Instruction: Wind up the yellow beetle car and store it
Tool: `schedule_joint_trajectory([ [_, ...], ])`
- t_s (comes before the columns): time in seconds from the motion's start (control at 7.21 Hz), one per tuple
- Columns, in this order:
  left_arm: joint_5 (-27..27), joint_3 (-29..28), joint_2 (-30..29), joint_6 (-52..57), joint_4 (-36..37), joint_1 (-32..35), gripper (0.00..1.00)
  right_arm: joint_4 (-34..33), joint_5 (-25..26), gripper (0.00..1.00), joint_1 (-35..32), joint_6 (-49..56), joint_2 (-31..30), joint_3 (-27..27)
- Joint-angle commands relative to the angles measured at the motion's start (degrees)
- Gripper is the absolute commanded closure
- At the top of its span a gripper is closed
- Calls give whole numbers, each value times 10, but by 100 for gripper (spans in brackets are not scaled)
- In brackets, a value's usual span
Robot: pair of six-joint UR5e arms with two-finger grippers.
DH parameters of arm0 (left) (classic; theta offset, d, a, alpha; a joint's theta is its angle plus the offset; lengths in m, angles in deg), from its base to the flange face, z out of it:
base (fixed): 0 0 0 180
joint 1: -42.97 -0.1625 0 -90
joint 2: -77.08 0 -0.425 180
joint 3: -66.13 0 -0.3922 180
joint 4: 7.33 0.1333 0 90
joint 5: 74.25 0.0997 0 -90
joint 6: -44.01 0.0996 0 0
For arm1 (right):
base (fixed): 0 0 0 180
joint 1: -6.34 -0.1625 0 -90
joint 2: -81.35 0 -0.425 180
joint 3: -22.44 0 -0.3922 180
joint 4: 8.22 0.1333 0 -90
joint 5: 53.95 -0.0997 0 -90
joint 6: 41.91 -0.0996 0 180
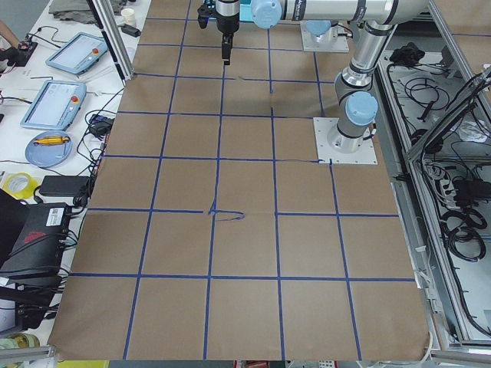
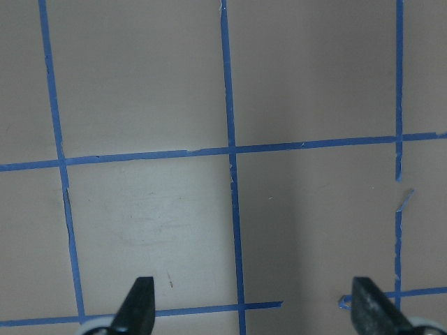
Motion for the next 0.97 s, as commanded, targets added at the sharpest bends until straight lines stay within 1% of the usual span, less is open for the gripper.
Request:
schedule_joint_trajectory([
  [0.0, 0, -1, 0, 0, 0, 0, 0, 62, 2, 0, 0, 0, -63, 8],
  [0.28, -1, -1, 0, 0, 0, 0, 0, 108, -5, 0, -2, -21, -143, 8],
  [0.42, -1, -2, -2, -2, 0, 2, 0, 130, -23, 0, -11, -91, -178, 8],
  [0.55, -1, -2, -2, -1, 0, 2, 0, 152, -77, 0, -29, -153, -198, 8],
  [0.69, -1, -1, -1, -1, 0, 2, 0, 159, -86, 0, -58, -205, -206, 10],
  [0.83, -1, -1, 0, -1, 0, 2, 0, 157, -89, 0, -104, -270, -214, 10],
])
